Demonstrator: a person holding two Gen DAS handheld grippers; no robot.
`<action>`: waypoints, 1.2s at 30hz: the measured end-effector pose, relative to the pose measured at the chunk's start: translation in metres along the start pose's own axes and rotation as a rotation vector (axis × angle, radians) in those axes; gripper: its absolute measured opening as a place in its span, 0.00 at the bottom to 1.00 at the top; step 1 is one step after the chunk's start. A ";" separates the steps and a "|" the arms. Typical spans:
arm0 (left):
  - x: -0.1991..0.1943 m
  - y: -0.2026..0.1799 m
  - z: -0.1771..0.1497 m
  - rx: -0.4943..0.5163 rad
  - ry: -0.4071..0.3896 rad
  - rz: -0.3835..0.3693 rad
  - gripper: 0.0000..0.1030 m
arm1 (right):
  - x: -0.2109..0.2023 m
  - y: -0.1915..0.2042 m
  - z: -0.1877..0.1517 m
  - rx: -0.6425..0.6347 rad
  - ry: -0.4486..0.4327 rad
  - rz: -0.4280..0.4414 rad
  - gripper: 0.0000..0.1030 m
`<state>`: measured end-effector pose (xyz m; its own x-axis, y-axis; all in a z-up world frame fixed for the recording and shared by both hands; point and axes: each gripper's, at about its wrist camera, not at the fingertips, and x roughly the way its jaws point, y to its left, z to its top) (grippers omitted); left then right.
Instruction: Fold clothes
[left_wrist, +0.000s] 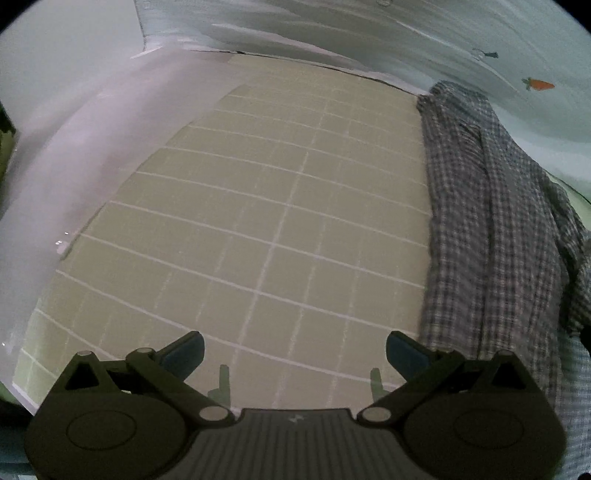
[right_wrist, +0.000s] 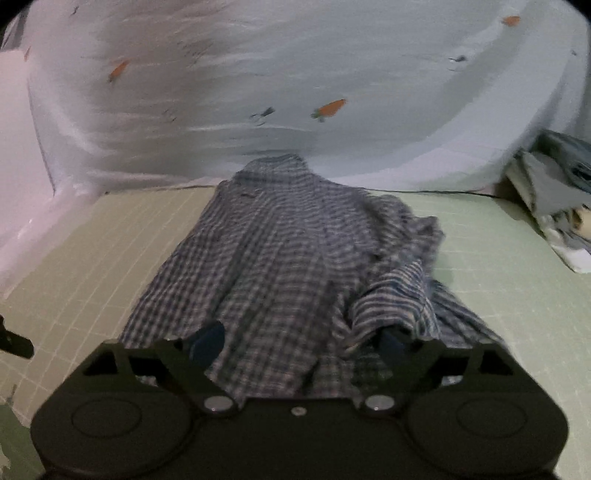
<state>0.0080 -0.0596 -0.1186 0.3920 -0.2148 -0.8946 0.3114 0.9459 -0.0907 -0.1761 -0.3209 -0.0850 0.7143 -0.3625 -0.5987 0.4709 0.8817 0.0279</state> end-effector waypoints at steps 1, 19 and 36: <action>0.000 -0.006 -0.002 0.001 0.001 -0.002 1.00 | -0.003 -0.008 -0.001 0.019 0.004 0.010 0.88; 0.002 -0.172 -0.060 0.051 0.015 -0.092 1.00 | -0.013 -0.187 -0.047 0.186 0.164 -0.183 0.93; 0.052 -0.286 -0.050 -0.014 0.151 -0.394 0.07 | 0.005 -0.259 -0.063 0.210 0.215 -0.192 0.93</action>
<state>-0.1036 -0.3290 -0.1614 0.1139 -0.5238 -0.8442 0.3996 0.8021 -0.4437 -0.3269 -0.5317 -0.1462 0.4875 -0.4244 -0.7630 0.6985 0.7139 0.0491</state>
